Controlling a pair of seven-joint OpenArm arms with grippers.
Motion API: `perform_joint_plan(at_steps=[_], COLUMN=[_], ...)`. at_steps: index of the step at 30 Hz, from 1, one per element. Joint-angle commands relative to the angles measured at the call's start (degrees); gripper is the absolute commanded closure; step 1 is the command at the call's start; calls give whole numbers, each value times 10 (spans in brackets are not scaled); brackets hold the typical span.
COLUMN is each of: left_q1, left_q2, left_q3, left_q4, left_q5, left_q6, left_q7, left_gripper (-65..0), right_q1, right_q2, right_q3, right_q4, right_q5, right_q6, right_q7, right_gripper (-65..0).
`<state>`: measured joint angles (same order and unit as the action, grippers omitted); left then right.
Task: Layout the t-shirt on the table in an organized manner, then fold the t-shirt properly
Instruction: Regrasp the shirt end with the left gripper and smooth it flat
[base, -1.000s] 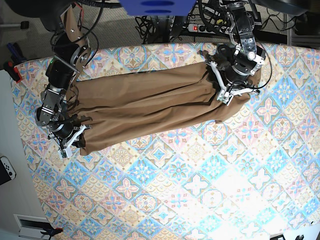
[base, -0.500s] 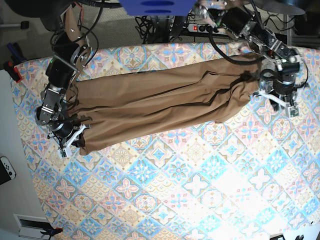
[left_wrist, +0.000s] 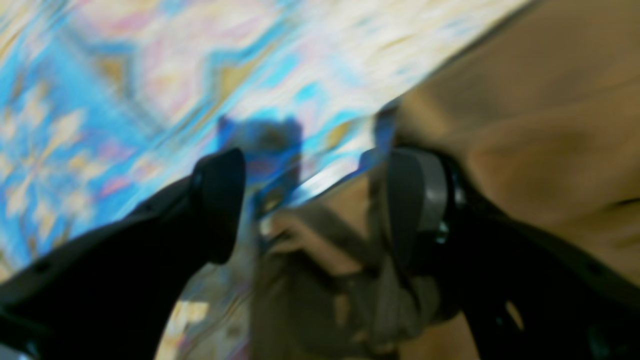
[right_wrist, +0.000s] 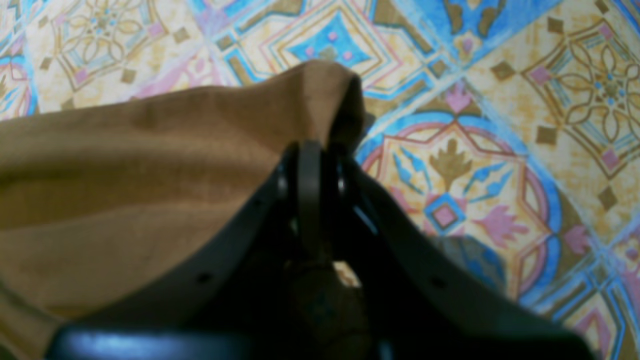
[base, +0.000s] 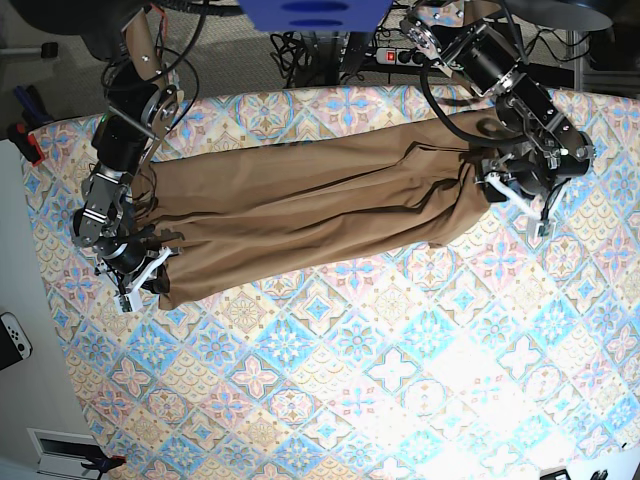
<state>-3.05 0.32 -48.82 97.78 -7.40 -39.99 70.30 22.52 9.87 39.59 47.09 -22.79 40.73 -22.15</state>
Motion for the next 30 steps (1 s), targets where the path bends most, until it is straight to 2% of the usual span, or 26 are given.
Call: perform_joint_plan(at_steps=[1, 10, 14, 19, 22, 30], left_q1=[-7, -50, -54, -54, -66, -80], left_q2=[-7, -24, -51, -72, -68, -71], left_q3=[1, 0, 0, 1, 5, 120], left_q4=[9, 9, 10, 6, -17, -115], left_q5=[-13, -41, -42, -97, -104, -104], left_q6=[0, 0, 0, 0, 0, 0], left_q7=[-7, -4, -6, -5, -7, -7], left_gripper=[-432, -431, -431, -431, -431, -431], right_q1=[-1, -1, -1, -1, -1, -1], right_q2=[9, 9, 9, 10, 10, 10], right_q3=[-1, -1, -1, -1, -2, -2], right_q4=[1, 1, 1, 1, 1, 1], right_q5=[-32, -32, -32, -32, -32, -32], right_q6=[-7, -7, -7, -7, -7, -7], right_q7=[-39, -40, -41, -41, -41, -42], right_gripper=[0, 0, 0, 0, 0, 0])
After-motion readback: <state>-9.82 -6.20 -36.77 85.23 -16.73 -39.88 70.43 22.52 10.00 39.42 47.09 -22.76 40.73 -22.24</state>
